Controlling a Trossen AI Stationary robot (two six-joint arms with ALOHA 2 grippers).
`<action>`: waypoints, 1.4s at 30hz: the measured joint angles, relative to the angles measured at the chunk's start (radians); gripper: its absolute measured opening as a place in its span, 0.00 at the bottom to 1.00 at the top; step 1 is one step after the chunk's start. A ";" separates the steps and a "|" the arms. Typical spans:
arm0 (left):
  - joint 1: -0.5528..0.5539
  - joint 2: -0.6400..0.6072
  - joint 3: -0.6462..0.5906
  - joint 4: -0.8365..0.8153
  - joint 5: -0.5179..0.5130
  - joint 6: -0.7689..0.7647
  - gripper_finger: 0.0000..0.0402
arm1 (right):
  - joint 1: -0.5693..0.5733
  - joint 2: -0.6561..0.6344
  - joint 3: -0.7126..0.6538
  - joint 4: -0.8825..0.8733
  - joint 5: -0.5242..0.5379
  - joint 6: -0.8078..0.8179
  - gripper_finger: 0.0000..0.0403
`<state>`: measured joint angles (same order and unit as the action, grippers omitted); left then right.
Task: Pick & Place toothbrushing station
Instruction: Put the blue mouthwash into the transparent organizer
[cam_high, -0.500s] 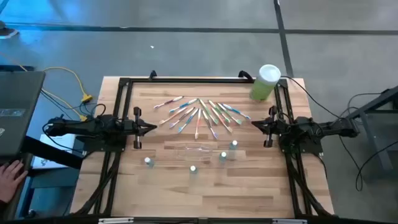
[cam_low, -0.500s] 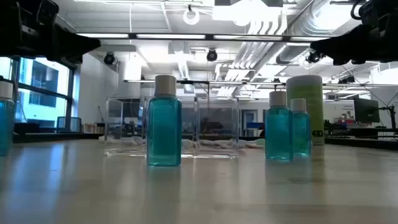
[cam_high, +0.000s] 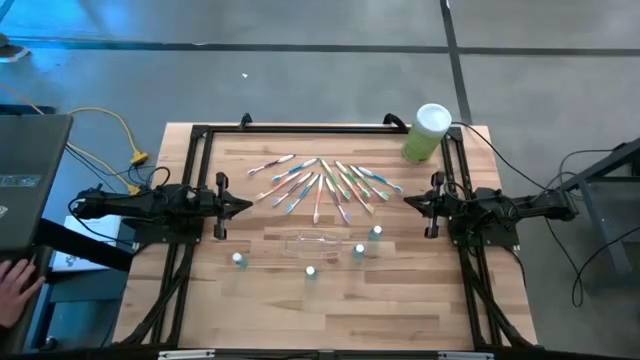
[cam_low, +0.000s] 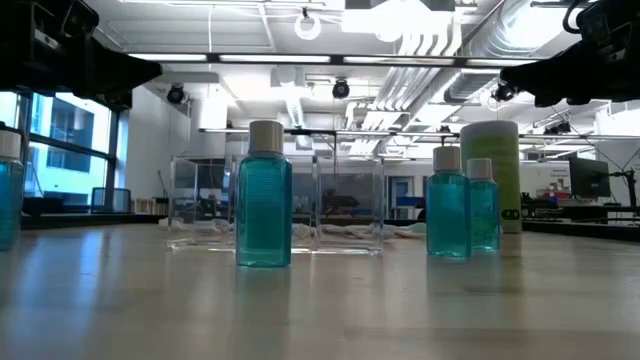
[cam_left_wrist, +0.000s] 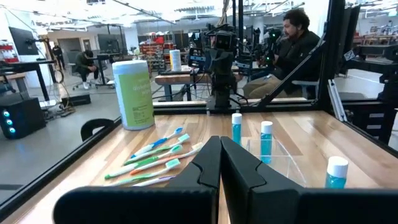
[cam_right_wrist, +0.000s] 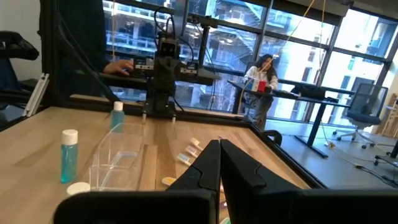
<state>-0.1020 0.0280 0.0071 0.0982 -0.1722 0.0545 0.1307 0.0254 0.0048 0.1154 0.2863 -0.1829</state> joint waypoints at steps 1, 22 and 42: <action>0.000 0.000 0.000 0.000 0.000 0.001 0.01 | 0.000 0.000 0.000 0.000 0.001 -0.001 0.01; 0.000 0.061 0.000 0.051 -0.088 -0.001 0.31 | 0.000 0.241 0.087 -0.008 -0.026 0.163 0.38; 0.000 0.074 0.000 0.095 -0.087 -0.003 0.34 | 0.000 0.697 0.317 -0.248 -0.130 0.346 0.57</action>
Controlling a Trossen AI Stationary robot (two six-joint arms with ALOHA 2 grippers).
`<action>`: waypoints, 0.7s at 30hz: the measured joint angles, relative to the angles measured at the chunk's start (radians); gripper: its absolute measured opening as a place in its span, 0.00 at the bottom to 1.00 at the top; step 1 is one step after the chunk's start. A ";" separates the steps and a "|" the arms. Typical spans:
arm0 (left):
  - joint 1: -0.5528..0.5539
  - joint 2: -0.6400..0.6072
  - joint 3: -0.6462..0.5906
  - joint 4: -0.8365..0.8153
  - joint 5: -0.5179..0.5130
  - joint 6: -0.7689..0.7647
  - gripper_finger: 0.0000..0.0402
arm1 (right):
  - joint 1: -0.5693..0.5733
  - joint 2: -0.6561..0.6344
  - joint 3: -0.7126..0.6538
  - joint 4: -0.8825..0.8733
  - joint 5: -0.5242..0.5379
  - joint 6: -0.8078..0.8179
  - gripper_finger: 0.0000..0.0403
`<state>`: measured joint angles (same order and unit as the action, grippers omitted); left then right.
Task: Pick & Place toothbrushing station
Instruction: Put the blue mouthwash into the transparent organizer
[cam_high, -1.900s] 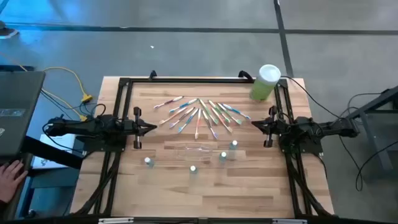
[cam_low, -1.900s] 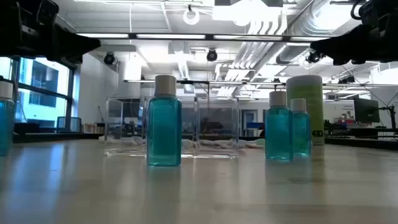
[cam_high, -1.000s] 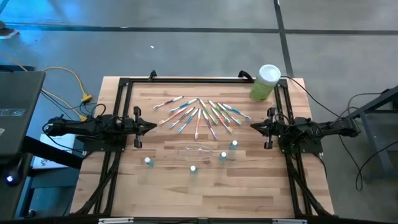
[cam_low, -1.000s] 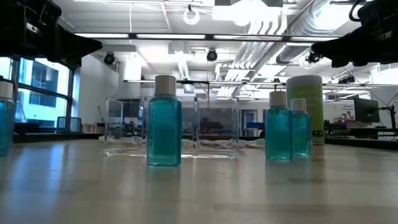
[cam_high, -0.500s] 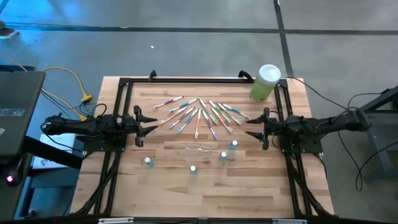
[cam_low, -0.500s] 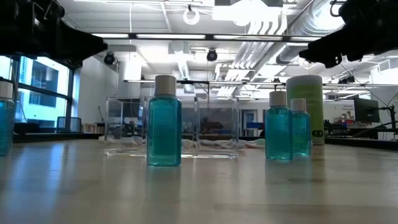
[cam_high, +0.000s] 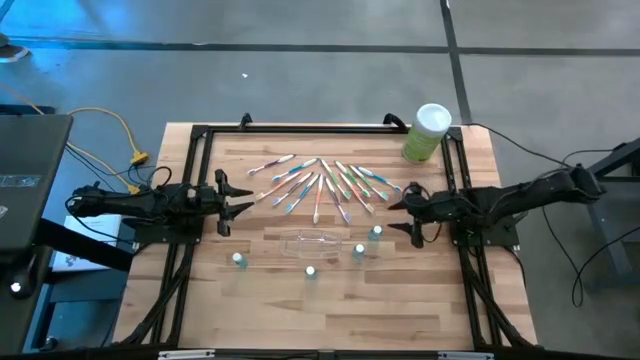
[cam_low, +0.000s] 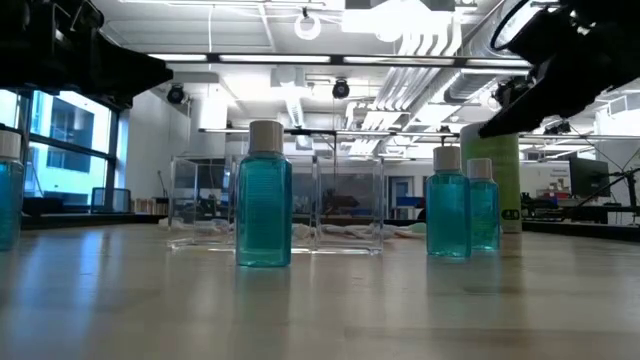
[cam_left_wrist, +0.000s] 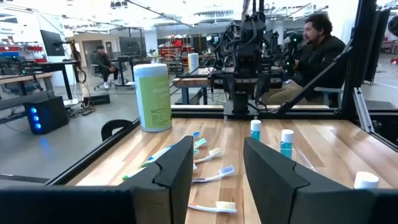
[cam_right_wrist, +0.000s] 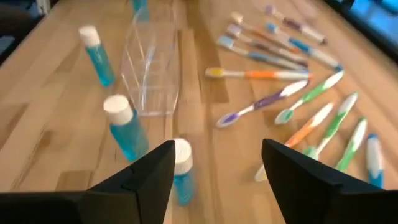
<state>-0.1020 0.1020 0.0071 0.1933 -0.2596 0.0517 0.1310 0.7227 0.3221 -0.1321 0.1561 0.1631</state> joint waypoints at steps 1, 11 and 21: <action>0.000 0.000 0.000 0.000 0.000 0.000 0.34 | 0.000 0.023 0.000 0.008 -0.007 0.006 0.57; 0.000 0.000 0.000 -0.001 0.001 0.000 0.34 | 0.076 0.140 0.000 0.117 -0.001 -0.009 0.57; 0.000 0.000 0.000 -0.001 0.001 -0.017 0.34 | 0.129 0.140 0.000 0.108 0.081 -0.027 0.57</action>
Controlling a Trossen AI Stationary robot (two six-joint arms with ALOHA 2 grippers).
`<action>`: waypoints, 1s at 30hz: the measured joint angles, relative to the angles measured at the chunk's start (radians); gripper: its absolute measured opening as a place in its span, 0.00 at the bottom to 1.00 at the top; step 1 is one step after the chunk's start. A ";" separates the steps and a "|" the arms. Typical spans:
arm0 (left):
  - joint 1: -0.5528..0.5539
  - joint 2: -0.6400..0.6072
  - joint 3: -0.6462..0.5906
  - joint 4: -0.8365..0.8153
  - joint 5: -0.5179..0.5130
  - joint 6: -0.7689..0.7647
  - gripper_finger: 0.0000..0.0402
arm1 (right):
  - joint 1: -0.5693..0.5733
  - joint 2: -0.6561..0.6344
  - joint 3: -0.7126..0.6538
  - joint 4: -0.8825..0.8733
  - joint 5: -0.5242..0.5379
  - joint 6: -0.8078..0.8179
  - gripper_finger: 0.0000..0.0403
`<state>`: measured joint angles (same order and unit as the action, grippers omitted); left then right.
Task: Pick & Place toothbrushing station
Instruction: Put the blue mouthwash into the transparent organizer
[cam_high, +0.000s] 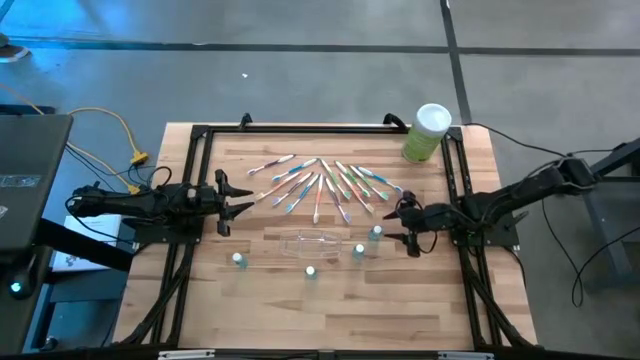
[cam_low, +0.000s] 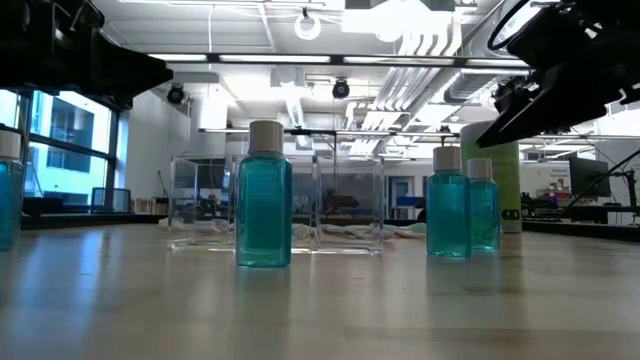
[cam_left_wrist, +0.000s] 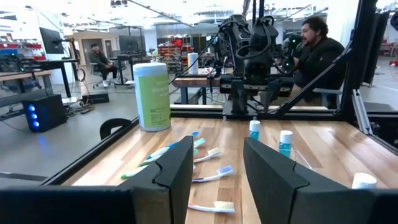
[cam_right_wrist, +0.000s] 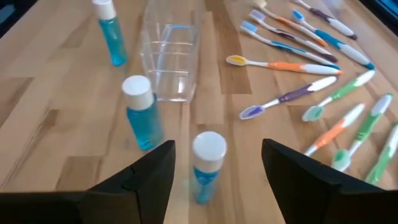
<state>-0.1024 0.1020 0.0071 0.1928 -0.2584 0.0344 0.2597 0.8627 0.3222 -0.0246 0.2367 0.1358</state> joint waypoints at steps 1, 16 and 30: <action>0.000 0.000 0.000 0.000 0.000 -0.006 0.34 | 0.007 0.000 0.000 0.000 0.000 -0.004 0.57; 0.000 0.000 0.000 -0.001 0.000 -0.009 0.34 | 0.064 0.000 0.000 0.000 0.101 -0.029 0.57; 0.000 0.000 0.000 -0.005 0.000 -0.025 0.34 | 0.064 0.020 0.000 -0.004 0.077 0.034 0.57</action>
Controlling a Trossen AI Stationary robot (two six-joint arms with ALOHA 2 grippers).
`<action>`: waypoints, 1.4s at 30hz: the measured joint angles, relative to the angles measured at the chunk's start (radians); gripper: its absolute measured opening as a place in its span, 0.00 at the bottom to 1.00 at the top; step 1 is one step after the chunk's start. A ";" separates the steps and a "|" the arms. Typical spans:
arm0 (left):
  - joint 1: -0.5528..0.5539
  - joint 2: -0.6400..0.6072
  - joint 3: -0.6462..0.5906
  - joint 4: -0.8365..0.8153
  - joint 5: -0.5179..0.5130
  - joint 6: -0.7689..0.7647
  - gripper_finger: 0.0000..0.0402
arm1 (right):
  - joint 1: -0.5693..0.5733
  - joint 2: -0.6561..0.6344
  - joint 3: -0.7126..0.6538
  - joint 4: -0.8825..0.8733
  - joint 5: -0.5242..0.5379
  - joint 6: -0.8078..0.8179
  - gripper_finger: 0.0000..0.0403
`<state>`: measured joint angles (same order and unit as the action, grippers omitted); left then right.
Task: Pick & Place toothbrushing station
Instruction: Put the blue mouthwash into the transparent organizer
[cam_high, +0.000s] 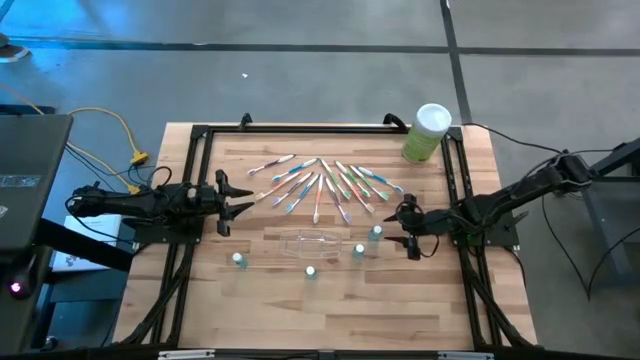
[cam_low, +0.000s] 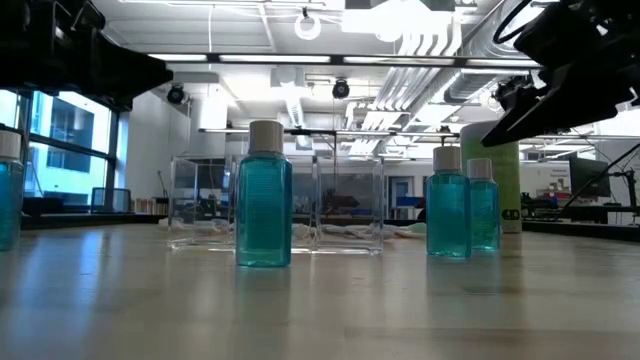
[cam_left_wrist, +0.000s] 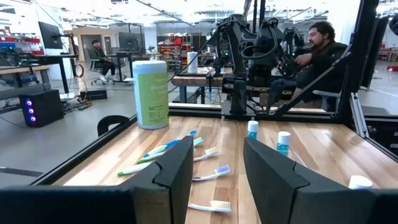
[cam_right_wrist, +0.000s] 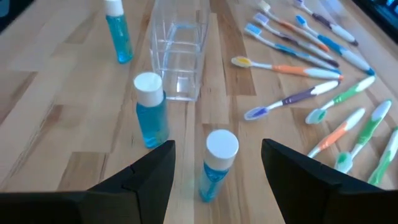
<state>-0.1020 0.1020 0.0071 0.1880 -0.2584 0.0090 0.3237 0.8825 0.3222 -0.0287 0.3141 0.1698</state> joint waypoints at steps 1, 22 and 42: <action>0.000 0.000 0.000 -0.002 0.000 0.000 0.34 | 0.000 0.007 0.000 0.000 0.000 0.010 0.57; 0.000 0.000 0.000 -0.001 0.000 -0.002 0.34 | -0.004 0.322 0.000 0.235 0.062 0.006 0.57; 0.000 0.000 0.000 0.000 0.000 -0.002 0.34 | -0.006 0.367 0.000 0.310 0.058 -0.058 0.21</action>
<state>-0.1020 0.1021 0.0071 0.1875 -0.2584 0.0074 0.3180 1.2491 0.3225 0.2815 0.3724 0.1123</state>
